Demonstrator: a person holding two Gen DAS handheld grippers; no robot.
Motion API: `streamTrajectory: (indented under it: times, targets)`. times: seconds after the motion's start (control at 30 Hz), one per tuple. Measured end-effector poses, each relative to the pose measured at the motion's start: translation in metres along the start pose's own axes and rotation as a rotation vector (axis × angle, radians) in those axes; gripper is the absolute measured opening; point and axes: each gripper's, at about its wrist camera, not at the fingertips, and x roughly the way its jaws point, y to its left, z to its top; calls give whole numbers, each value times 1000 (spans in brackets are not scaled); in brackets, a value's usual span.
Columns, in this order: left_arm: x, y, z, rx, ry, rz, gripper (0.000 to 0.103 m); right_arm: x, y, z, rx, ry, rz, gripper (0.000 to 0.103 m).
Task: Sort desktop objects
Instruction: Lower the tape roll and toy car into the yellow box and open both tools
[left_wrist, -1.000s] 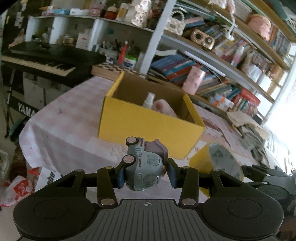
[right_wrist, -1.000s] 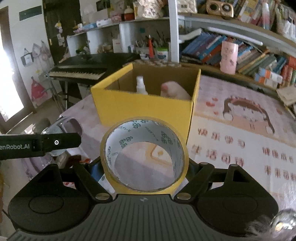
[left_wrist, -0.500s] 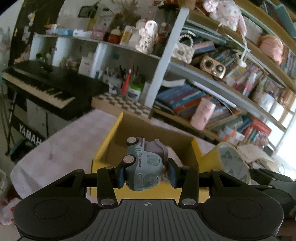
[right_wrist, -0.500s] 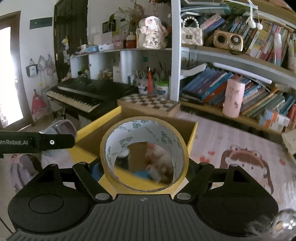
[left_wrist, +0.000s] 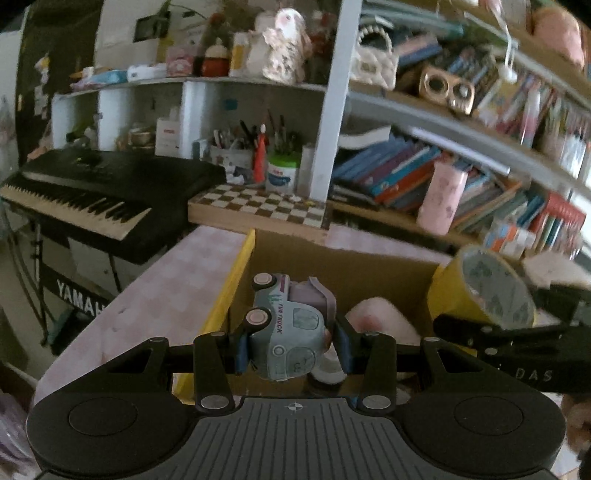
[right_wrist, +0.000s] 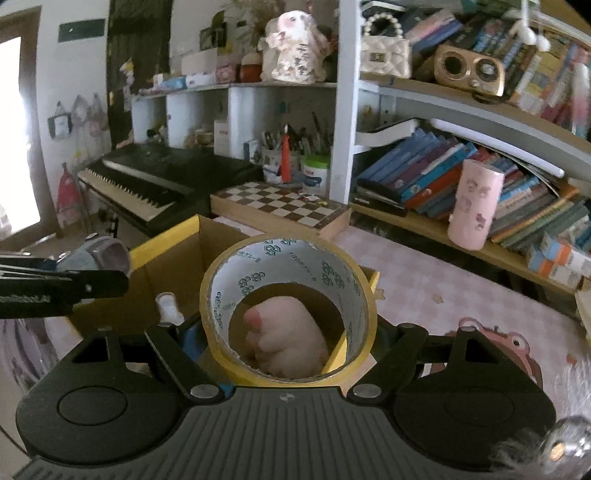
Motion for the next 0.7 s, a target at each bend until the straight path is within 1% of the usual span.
streamTrajectory:
  times: [0.1, 0.23, 0.33, 0.47, 0.57, 0.7]
  targets:
    - [14, -4, -1, 40, 32, 24, 43, 16, 0, 3, -40, 20, 14, 80]
    - [28, -6, -7, 61, 78, 28, 43, 37, 4, 7, -107, 61, 37, 80]
    - [35, -7, -12, 97, 112, 34, 43, 52, 8, 8, -165, 100, 59, 80]
    - [42, -14, -14, 182, 129, 52, 42, 70, 17, 8, -264, 148, 100, 80]
    - [48, -20, -14, 244, 142, 70, 42, 80, 20, 7, -322, 183, 106, 80]
    - [54, -25, -16, 282, 162, 69, 43, 88, 21, 5, -382, 226, 120, 80]
